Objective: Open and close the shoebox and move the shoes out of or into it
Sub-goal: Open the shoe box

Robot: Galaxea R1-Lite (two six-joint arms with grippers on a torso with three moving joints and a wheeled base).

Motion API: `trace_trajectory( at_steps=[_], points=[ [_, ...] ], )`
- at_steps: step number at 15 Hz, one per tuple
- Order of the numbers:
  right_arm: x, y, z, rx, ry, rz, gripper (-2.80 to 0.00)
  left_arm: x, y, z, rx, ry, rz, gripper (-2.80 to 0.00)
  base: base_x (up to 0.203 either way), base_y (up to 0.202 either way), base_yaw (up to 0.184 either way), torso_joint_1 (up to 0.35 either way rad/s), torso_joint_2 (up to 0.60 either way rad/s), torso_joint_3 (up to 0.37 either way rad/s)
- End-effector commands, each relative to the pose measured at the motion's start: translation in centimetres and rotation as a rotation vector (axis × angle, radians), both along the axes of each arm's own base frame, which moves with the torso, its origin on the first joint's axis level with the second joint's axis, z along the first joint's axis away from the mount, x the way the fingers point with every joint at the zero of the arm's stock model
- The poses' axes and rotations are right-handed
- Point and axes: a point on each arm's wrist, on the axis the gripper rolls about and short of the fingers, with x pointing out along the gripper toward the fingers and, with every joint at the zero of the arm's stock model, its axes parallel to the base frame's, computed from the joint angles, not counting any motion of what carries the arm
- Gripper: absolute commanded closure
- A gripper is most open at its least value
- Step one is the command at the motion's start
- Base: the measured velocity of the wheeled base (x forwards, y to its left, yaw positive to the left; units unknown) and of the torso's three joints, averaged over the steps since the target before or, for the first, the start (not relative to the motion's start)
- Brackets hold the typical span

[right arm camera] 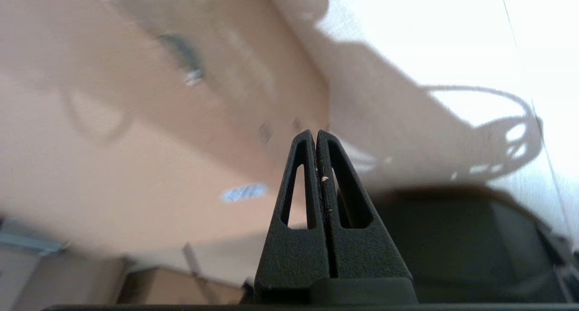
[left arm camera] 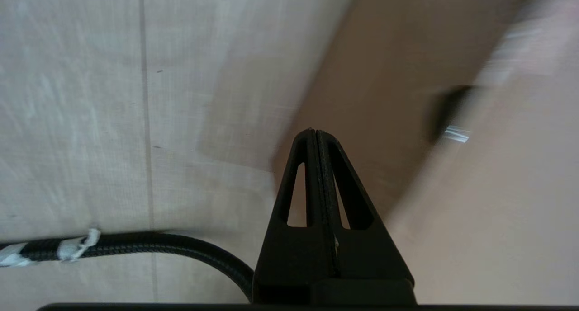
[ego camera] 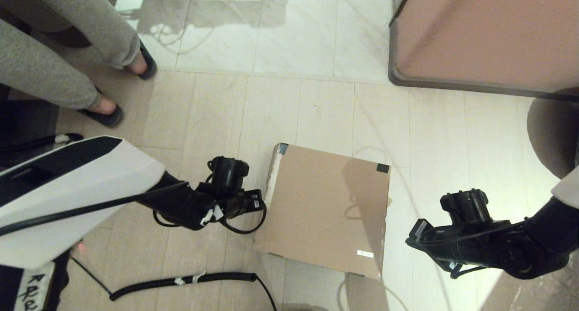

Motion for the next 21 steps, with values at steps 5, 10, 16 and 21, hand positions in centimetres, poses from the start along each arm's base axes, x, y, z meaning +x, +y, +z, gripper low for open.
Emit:
trace_trajectory(
  at_steps=[5,10,16,21],
  points=[
    [0.8,2.8,-5.6,-0.083,0.038,0.047,0.00,0.2,-2.0,-3.6,0.028,0.063,-0.023,0.00,0.000,0.000,0.000,0.000,0.00,0.000],
    [0.8,2.4,-6.3,-0.093,0.049,0.028,0.00,-1.8,-5.0,-3.2,-0.040,0.100,-0.040,0.00,0.000,0.000,0.000,0.000,0.00,0.000],
    [1.0,1.4,-8.1,-0.132,0.042,-0.035,0.00,-2.2,-5.1,-2.8,-0.038,0.096,-0.032,0.00,0.000,0.000,0.000,0.000,0.00,0.000],
    [1.0,0.4,-8.3,-0.092,0.021,-0.043,0.00,-2.6,-4.8,-3.6,-0.002,0.136,-0.020,0.00,0.000,0.000,0.000,0.000,0.00,0.000]
  ],
)
